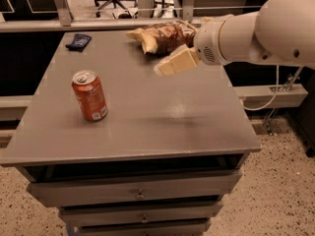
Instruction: Pick rxbar blueberry
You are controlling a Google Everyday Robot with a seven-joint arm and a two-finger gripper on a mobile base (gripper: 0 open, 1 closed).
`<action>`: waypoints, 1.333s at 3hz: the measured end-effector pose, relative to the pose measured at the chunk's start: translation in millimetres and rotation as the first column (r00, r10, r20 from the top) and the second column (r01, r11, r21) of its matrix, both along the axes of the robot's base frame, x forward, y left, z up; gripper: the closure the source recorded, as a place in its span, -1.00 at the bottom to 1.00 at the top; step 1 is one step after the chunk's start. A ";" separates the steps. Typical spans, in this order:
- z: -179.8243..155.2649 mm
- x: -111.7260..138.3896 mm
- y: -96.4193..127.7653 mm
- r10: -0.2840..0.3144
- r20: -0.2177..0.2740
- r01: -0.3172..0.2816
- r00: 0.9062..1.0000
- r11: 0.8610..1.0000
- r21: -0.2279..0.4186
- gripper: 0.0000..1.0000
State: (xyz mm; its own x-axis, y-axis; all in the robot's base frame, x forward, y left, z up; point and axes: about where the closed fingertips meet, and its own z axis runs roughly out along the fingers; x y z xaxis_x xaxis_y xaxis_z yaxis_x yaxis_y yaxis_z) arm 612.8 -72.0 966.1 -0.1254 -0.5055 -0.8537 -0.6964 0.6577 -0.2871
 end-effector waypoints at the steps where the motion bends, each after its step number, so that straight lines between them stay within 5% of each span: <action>1: -2.5 36.7 7.0 -0.070 0.040 0.067 0.997 0.995 0.072 -1.00; 3: -7.8 120.0 45.5 -0.068 0.085 0.053 0.994 0.983 0.174 -1.00; 4: -13.7 151.4 73.9 -0.012 0.096 -0.006 0.995 0.983 0.183 -1.00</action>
Offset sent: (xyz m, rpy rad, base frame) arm 0.1301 0.0336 -0.0056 0.1993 -0.1223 -0.1109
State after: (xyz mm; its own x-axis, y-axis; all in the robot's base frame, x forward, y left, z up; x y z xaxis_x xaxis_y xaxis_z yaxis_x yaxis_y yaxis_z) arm 764.3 1.9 952.5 -0.0398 -0.3392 -0.9399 -0.6696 0.7072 -0.2269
